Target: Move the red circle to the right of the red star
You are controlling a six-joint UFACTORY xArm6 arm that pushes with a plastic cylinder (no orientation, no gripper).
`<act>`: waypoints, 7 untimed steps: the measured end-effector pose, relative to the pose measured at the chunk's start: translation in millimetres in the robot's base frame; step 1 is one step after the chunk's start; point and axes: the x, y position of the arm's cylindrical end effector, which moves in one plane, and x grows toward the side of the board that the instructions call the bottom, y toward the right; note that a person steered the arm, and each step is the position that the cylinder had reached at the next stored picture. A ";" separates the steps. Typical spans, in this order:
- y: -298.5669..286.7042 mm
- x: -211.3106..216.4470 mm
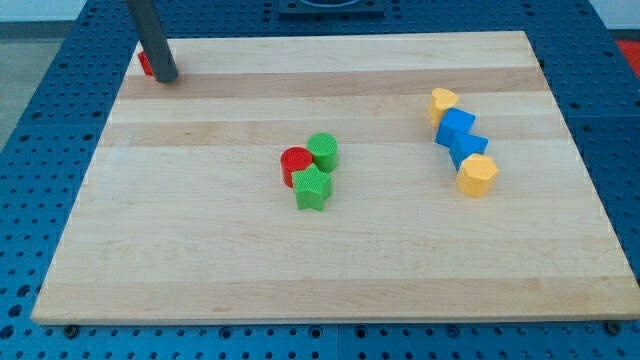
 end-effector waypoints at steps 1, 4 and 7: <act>0.0 -13.6; 205.8 61.9; 303.4 177.2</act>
